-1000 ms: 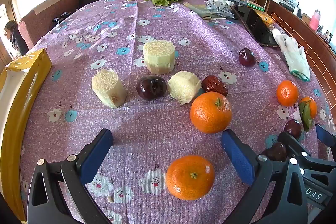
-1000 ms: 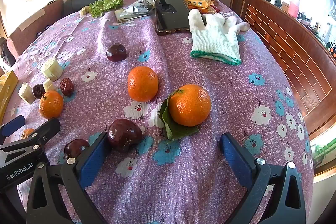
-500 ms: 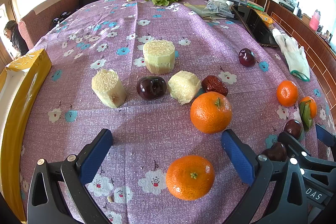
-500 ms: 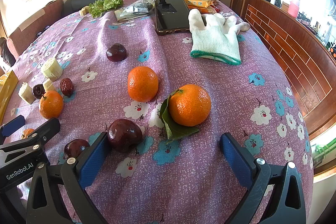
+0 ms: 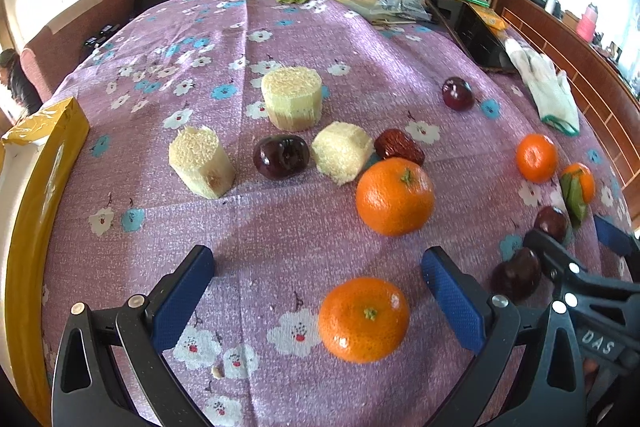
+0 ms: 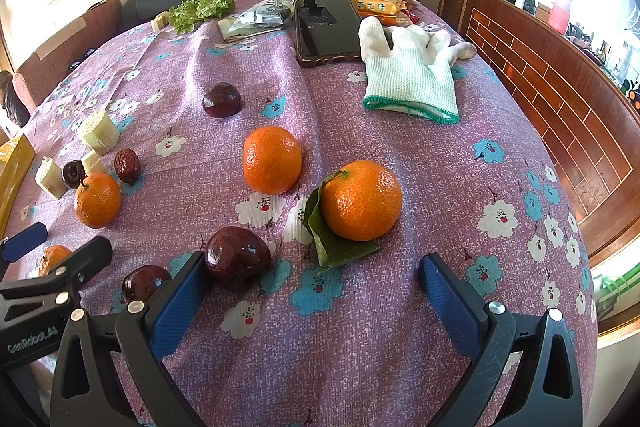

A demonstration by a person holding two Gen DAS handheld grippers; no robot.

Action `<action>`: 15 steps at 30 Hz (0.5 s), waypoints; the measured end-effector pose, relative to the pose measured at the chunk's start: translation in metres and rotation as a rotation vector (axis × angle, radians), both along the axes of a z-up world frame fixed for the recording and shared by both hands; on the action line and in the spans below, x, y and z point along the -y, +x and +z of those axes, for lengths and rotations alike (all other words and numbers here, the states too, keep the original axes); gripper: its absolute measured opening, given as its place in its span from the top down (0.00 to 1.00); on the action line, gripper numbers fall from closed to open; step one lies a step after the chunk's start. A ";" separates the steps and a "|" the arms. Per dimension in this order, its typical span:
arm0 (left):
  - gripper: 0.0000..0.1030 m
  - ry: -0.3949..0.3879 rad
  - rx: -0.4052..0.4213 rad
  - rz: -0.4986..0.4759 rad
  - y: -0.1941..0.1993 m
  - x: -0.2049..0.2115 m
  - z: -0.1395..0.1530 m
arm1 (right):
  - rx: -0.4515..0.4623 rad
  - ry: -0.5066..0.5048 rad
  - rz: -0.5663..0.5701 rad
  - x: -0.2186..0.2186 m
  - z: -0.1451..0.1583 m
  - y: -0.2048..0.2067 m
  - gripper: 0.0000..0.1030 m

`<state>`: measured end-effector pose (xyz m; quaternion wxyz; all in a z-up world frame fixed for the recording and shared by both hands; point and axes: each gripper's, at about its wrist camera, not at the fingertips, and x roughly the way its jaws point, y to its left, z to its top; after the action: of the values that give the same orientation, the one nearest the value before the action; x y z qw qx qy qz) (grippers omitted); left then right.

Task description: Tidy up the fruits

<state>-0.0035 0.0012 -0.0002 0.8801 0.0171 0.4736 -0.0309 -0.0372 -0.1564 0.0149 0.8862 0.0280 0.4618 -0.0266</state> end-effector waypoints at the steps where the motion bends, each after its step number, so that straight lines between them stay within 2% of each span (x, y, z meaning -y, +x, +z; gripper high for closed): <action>1: 0.00 0.000 -0.008 -0.006 0.000 -0.001 0.000 | 0.000 0.000 0.000 0.000 -0.001 0.001 0.00; 12: 0.00 0.005 -0.044 -0.070 -0.014 -0.002 0.002 | -0.055 0.013 -0.015 0.003 -0.001 -0.012 0.00; 15: 0.00 -0.019 -0.065 -0.083 -0.025 -0.007 0.004 | -0.063 0.013 -0.009 0.002 -0.002 -0.010 0.00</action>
<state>-0.0287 0.0079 0.0038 0.8623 0.0273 0.5005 -0.0724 -0.0468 -0.1583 0.0128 0.8708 0.0349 0.4895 -0.0285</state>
